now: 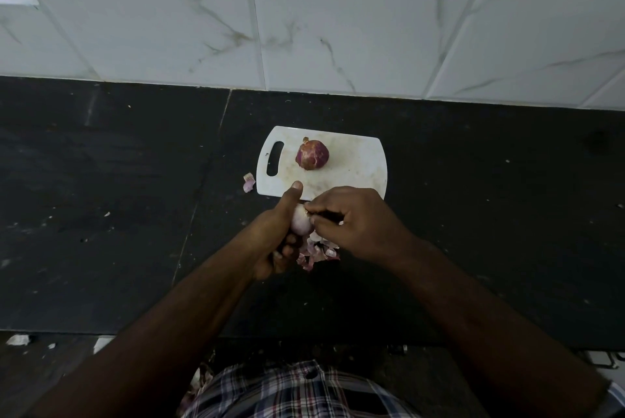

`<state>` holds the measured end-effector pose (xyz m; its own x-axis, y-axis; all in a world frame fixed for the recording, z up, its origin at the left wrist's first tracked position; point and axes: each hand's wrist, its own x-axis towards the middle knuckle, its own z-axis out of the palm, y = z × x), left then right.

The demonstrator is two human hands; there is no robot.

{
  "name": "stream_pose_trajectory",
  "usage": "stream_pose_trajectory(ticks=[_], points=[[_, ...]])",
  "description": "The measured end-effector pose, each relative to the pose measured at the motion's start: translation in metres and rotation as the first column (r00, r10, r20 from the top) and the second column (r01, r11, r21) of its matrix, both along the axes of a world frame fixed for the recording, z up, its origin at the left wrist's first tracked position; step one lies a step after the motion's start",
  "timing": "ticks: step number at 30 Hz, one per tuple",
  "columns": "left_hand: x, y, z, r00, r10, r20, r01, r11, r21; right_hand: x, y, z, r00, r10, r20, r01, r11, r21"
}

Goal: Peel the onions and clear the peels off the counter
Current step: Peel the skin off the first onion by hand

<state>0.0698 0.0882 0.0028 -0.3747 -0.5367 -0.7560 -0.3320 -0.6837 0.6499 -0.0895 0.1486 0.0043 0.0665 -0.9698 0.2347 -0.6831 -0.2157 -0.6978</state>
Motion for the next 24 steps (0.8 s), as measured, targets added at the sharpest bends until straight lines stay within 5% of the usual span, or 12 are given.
stream_pose_trajectory(ticks=[6,11,15,24], points=[[-0.003,0.003,-0.002,1.0,0.001,-0.029,-0.001,1.0,-0.005,0.007,-0.001,0.0,0.986,-0.057,-0.153,0.049,0.997,-0.059],[0.001,-0.001,-0.002,0.983,0.042,-0.178,-0.039,0.999,0.018,0.005,-0.003,-0.002,0.911,-0.338,0.235,0.313,0.94,0.138],[0.008,-0.002,-0.001,0.912,0.084,-0.4,-0.07,0.996,0.05,-0.004,0.0,-0.001,0.794,-0.399,0.458,0.264,0.906,0.331],[0.011,-0.005,0.0,0.802,0.084,-0.591,-0.128,0.991,-0.033,0.01,0.008,0.003,0.841,-0.331,0.428,0.29,0.944,0.159]])
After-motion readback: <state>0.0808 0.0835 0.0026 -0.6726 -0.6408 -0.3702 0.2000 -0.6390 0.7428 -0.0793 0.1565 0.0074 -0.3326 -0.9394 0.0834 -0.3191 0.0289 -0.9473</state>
